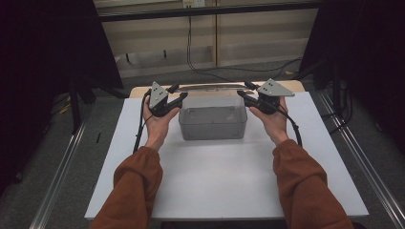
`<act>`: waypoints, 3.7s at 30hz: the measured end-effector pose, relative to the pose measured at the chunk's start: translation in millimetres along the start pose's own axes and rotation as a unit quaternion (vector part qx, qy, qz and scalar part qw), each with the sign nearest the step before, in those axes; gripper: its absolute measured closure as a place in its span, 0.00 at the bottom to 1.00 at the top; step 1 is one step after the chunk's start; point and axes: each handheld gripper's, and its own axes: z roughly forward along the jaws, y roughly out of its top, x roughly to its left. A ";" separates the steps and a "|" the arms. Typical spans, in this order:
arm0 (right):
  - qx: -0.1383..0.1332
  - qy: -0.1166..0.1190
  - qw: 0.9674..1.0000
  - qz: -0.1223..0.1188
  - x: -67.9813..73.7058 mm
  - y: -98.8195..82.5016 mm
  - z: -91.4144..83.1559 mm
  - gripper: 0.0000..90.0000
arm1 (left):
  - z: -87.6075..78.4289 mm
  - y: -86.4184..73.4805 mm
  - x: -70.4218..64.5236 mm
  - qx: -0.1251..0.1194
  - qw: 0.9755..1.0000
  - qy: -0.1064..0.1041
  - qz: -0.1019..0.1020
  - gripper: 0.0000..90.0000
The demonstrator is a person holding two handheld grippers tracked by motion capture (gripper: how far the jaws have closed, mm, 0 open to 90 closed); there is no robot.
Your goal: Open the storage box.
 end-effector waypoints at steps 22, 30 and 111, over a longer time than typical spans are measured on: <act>0.002 -0.007 1.000 0.005 -11.6 -6.8 11.0 0.70 | 12.5 1.3 9.5 0.008 1.000 0.005 0.004 0.67; 0.001 -0.009 1.000 0.005 -14.0 -0.8 18.7 0.64 | 15.2 2.7 13.2 0.007 1.000 0.007 0.003 0.69; 0.019 -0.017 0.999 0.036 -46.4 -8.7 54.1 0.65 | 61.7 -20.3 41.8 0.044 0.999 0.010 -0.007 0.76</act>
